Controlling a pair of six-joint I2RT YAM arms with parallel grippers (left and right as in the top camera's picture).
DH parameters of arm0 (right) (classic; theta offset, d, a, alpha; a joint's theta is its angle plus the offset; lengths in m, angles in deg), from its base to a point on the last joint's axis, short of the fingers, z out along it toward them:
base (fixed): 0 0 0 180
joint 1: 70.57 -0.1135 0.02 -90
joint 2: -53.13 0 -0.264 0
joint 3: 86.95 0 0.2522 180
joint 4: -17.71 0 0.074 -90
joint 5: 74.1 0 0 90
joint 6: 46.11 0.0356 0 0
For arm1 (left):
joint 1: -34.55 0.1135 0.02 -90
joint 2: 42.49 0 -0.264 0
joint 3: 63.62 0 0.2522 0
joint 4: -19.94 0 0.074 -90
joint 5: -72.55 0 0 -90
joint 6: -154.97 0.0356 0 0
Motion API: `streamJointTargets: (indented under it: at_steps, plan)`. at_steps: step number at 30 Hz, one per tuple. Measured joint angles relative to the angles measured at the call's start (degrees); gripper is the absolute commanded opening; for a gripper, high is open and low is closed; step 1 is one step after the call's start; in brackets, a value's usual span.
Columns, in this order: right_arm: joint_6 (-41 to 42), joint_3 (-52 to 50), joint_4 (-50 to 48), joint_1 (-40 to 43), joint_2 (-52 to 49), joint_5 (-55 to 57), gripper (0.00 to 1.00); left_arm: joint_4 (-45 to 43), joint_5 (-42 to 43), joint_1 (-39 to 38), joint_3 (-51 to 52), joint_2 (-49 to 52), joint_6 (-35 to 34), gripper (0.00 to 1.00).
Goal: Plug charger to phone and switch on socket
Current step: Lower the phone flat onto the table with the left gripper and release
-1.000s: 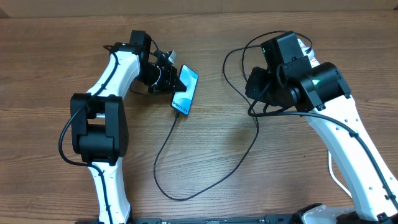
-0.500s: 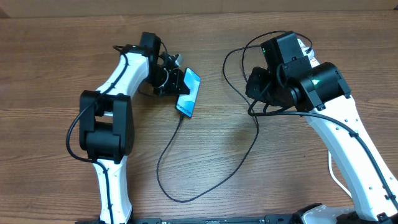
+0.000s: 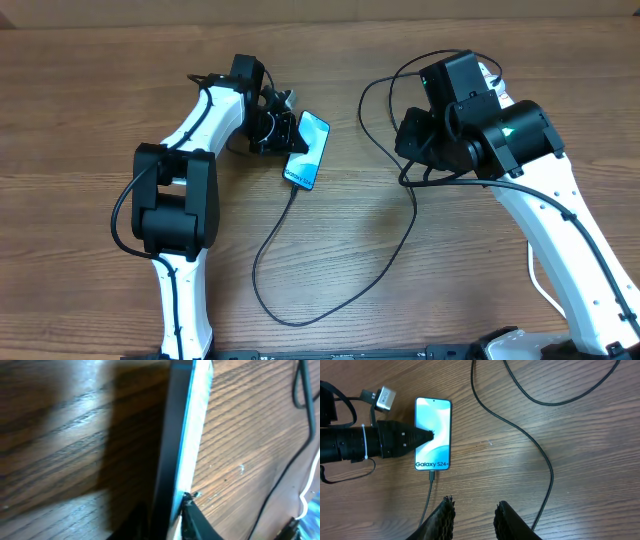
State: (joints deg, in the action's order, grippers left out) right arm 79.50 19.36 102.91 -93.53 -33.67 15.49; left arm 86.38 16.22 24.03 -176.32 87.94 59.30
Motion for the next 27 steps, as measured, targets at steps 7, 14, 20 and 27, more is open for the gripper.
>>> streamJointTargets:
  at_steps: [7, 14, 20, 27]
  plan:
    - [0.02, 0.0, 0.04, 0.0, 0.0, -0.04, 0.27, 0.42, -3.28, 0.0, 0.0, 0.0, -0.13, 0.21]
    - [0.02, 0.0, 0.15, 0.0, 0.0, -0.02, 0.27, 1.09, -6.27, 0.0, 0.0, 0.0, -0.13, 0.25]
    - [0.07, 0.0, 0.9, 0.0, 0.0, 0.0, 0.31, 1.46, -9.29, 0.0, 0.0, 0.0, -0.17, 0.34]
    - [0.24, 0.0, 1.66, 0.0, 0.0, -0.02, 0.47, 1.6, -9.49, 0.0, -0.35, -0.02, -0.35, 0.48]
